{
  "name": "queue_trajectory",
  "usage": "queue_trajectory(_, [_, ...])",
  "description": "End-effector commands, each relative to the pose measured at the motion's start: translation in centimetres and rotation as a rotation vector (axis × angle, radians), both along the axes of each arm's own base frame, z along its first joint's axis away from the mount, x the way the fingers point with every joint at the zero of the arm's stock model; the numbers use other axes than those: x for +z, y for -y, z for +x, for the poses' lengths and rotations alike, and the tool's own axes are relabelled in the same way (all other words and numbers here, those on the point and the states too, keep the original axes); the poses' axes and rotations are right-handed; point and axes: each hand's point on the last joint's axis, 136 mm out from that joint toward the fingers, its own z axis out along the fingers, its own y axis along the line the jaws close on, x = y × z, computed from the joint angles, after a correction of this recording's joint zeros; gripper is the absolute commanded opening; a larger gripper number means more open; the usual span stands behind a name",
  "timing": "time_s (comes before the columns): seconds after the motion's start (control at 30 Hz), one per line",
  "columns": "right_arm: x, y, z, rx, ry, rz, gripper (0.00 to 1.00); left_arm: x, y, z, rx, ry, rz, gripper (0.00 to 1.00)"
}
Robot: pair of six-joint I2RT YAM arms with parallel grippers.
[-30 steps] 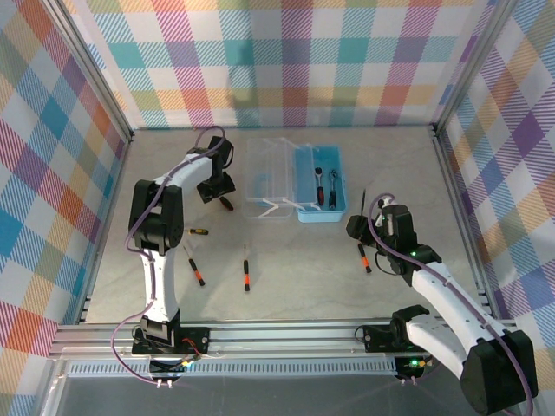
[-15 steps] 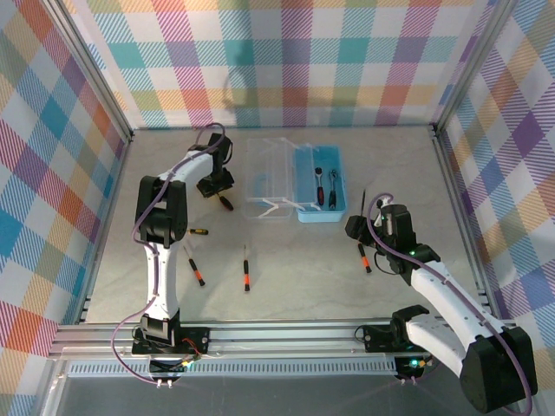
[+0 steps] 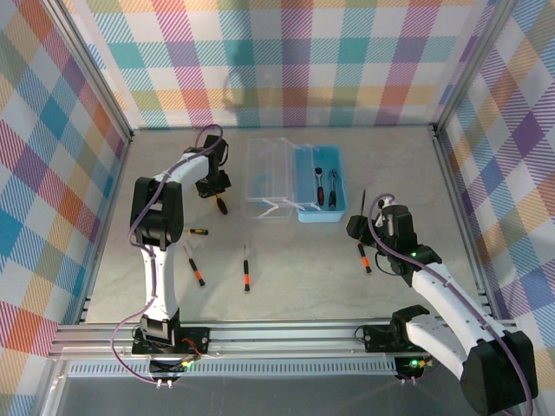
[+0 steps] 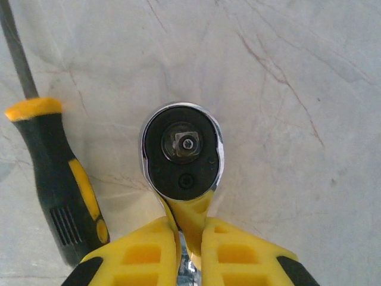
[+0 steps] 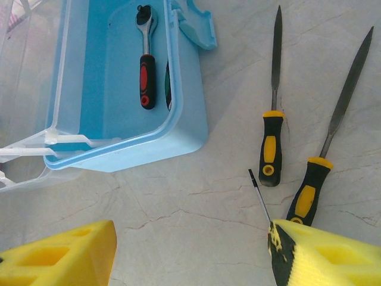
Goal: Pack the tool kit
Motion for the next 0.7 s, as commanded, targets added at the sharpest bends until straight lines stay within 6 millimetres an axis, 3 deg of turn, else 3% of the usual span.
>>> queue_trajectory(0.0, [-0.4,0.2,-0.2,-0.004,-0.005,-0.014,0.69,3.0,1.1,-0.5,-0.046,0.055,-0.058,0.0])
queue_trajectory(0.3, [0.3,-1.5,-0.1,0.077,-0.005,0.035,0.66,9.8,1.4,-2.8,-0.037,0.216,-0.134,0.0])
queue_trajectory(0.47, [4.1,-4.6,-0.7,0.23,0.023,0.119,0.66,14.2,2.2,-5.5,-0.038,0.339,-0.227,0.0])
queue_trajectory(0.67, [7.9,-9.8,-2.2,0.439,0.047,0.165,0.66,17.7,6.0,-9.8,-0.113,0.435,-0.338,0.0])
